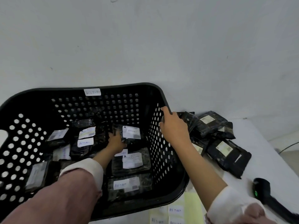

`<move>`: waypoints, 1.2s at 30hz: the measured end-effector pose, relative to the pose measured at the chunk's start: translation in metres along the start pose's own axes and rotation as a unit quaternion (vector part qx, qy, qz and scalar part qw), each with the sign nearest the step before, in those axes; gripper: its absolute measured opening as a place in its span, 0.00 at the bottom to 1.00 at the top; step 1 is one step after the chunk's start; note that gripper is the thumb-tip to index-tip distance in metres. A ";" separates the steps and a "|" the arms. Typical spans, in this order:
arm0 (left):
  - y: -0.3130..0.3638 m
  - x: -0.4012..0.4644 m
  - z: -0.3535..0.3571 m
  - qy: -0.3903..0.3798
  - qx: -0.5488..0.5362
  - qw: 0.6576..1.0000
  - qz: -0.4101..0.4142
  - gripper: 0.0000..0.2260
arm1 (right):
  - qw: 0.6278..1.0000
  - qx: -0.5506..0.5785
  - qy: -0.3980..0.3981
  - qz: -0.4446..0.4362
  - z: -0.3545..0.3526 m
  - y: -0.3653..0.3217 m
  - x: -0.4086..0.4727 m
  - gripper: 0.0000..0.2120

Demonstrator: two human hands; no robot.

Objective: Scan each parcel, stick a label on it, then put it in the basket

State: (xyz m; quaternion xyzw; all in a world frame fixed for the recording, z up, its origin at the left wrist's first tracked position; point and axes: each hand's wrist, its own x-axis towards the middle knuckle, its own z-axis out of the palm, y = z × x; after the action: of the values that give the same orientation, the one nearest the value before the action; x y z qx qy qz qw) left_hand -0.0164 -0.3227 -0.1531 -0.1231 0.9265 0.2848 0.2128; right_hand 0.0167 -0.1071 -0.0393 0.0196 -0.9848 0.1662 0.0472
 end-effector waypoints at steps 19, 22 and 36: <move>-0.010 0.007 0.018 -0.135 0.188 0.958 0.170 0.26 | 0.999 0.047 -0.002 -0.002 -0.001 0.001 0.001 0.22; 0.017 -0.003 0.007 -0.143 0.186 0.959 0.161 0.18 | 0.998 0.056 -0.009 -0.004 -0.001 0.002 0.001 0.23; 0.199 -0.142 0.001 0.191 -0.253 0.893 0.319 0.07 | 0.864 0.500 -0.026 0.050 0.012 0.066 -0.044 0.19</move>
State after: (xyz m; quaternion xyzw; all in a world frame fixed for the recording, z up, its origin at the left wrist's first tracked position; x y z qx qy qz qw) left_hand 0.0389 -0.1459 0.0067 0.0775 0.8354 0.5330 -0.1093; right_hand 0.0556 -0.0476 -0.0769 -0.0040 -0.7699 0.6381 -0.0028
